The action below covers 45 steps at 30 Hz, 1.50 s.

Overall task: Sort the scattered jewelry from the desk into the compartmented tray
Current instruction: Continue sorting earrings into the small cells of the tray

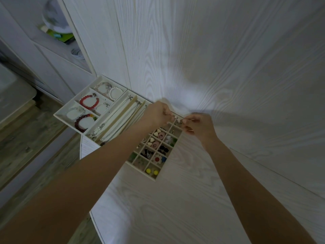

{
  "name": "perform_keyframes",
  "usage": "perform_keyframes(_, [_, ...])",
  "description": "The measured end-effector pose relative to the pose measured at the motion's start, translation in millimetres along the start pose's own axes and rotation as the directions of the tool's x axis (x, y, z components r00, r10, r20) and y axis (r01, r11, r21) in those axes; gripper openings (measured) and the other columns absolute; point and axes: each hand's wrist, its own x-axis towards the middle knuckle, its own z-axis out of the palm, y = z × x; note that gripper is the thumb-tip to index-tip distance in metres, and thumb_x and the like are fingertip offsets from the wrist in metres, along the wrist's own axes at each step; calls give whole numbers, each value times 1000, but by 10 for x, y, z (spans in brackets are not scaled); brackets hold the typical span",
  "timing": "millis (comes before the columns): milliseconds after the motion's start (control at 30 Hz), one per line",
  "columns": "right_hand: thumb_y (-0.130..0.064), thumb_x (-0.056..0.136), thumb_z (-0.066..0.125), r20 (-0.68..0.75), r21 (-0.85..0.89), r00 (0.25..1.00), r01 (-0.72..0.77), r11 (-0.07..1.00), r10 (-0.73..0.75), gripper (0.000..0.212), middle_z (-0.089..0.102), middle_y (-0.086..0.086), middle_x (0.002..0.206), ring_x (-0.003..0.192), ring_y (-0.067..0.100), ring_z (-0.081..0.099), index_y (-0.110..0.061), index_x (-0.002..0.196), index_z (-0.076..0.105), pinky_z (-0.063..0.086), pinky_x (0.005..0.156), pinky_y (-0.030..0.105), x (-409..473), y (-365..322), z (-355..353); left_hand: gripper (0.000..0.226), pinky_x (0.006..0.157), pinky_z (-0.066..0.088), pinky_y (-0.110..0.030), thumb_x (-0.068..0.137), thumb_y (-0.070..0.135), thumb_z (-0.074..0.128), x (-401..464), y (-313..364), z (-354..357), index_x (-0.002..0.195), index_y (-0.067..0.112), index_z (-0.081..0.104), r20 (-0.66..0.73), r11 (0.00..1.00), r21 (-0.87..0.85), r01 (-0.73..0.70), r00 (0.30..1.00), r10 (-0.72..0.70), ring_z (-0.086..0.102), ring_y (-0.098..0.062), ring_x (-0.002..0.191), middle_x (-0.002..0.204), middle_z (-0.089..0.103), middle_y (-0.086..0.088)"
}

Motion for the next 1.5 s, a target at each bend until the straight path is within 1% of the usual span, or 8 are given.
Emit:
perform_keyframes(100, [4,87,60,-34,26,999,-21,999,22,9,63,9,67,58,14,60,5,90,68,51,54,19,25,53,4,13,49,46,-9,84,6,66,8,11,-5,77,12,58,62,992,-119,43,997,-36,60,-8,56,72,64,-3])
perform_keyframes(333, [5,84,64,-126,111,988,-77,991,91,6,66,8,67,55,11,65,1,84,69,57,61,22,26,172,10,13,53,49,-9,86,6,64,83,-14,63,99,5,66,32,956,-274,106,994,-101,62,-5,60,73,65,-3])
perform_keyframes(600, [-8,88,61,-290,-125,952,-138,983,96,8,65,-1,60,49,6,59,-1,88,64,51,50,22,140,272,106,16,82,54,-26,88,10,64,220,-125,207,101,3,69,2,998,-25,63,998,-63,66,-17,88,96,69,-7])
perform_keyframes(700, [-18,89,60,-340,-284,937,-182,941,79,11,66,-4,59,47,6,55,-8,92,62,48,56,26,174,331,148,14,79,50,-22,87,8,64,265,-143,265,98,3,69,-36,997,77,20,999,-18,64,-18,92,99,68,-8])
perform_keyframes(833, [-22,90,57,-305,-430,950,-198,881,65,16,70,5,80,71,18,65,-11,92,67,50,64,28,181,355,182,12,73,43,-18,85,5,64,310,-144,381,96,1,65,-29,987,154,-53,998,58,59,-15,90,102,63,-9])
perform_keyframes(1033, [-23,91,56,-286,-495,958,-147,856,-1,15,70,2,75,73,16,62,-14,88,67,41,63,23,139,294,148,16,73,48,-28,91,10,57,326,-143,506,95,-1,68,7,946,298,-131,991,135,64,-26,88,93,64,-10])
perform_keyframes(1133, [-24,91,55,-282,-496,959,-150,855,4,17,70,4,78,72,18,63,-13,87,68,46,63,25,161,320,143,18,85,52,-38,92,9,56,315,-156,502,103,5,70,-53,950,288,-124,988,145,63,-24,94,108,65,-9])
perform_keyframes(1500, [-26,88,63,-203,-568,979,-126,813,9,12,65,2,82,73,15,57,-15,83,65,39,62,24,205,299,174,23,84,52,-40,90,24,61,405,-139,535,105,11,70,-14,908,414,-59,997,71,61,-25,93,110,61,-9])
